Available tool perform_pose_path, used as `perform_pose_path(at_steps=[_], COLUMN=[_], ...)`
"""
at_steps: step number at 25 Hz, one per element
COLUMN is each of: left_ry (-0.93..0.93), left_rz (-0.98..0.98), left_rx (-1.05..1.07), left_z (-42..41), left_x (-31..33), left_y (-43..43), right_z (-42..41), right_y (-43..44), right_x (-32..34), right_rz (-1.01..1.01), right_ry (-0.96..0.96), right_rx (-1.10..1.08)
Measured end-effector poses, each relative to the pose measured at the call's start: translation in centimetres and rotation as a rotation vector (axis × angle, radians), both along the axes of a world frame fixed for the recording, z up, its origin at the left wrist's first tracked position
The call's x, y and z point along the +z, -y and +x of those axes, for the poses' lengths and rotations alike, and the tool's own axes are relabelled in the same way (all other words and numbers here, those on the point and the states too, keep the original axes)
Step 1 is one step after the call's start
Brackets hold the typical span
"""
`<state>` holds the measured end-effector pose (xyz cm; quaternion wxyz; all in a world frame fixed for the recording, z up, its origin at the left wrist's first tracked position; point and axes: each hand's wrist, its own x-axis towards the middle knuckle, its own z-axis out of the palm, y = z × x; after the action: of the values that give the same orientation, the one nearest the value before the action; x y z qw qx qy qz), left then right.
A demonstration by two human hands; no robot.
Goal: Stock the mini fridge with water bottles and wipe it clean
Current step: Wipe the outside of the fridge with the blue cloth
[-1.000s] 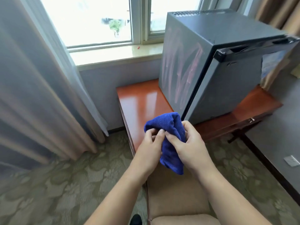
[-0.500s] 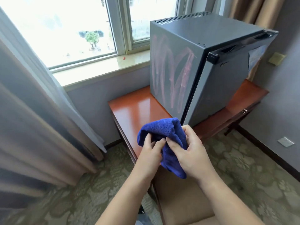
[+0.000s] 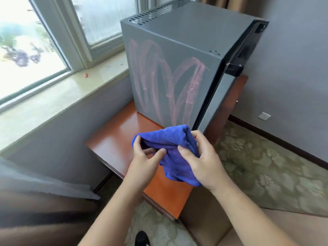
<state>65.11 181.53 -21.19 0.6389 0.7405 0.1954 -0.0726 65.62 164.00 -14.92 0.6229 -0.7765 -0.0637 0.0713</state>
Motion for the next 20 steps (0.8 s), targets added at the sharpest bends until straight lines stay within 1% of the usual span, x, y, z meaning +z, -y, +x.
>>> perform_pose_path(at_steps=[2,3,5,6,9,12,14,15,18,20], left_ry=[0.026,0.07,0.157,0.17,0.234,0.339,0.319,0.304,0.295,0.292], left_rz=[0.188,0.307,0.564,0.654,0.762,0.833,0.845,0.853,0.877,0.86], left_rx=[-0.051,-0.085,-0.208,-0.26,-0.352,-0.425,-0.446,-0.444,-0.444,-0.432], left_z=[1.8,2.9,4.9,5.7,7.4,7.9,8.1,8.4,9.2,9.8], left_x=[0.6,0.8,1.2,1.3,0.8,0.6,0.8,0.8,0.0,-0.8], left_y=[-1.6,-2.0,-1.8,-1.4,1.4,6.5,10.8,12.7,16.3,17.5], right_z=[1.3,1.9,3.0,3.4,4.7,6.4,8.1,9.1,11.4,12.1], right_y=[0.5,1.0,2.3,3.1,6.8,10.9,13.5,14.4,15.0,14.6], right_x=[0.8,1.1,1.1,0.9,-1.3,-4.0,-5.3,-6.0,-8.8,-11.5], right_rz=[0.022,0.044,0.074,0.069,-0.025,-0.164,-0.205,-0.151,0.177,0.337], right_ry=[0.005,0.006,0.008,0.011,-0.016,-0.034,-0.044,-0.088,-0.322,-0.474], right_rx=[-0.003,-0.006,-0.03,-0.07,-0.297,-0.554,-0.672,-0.704,-0.748,-0.668])
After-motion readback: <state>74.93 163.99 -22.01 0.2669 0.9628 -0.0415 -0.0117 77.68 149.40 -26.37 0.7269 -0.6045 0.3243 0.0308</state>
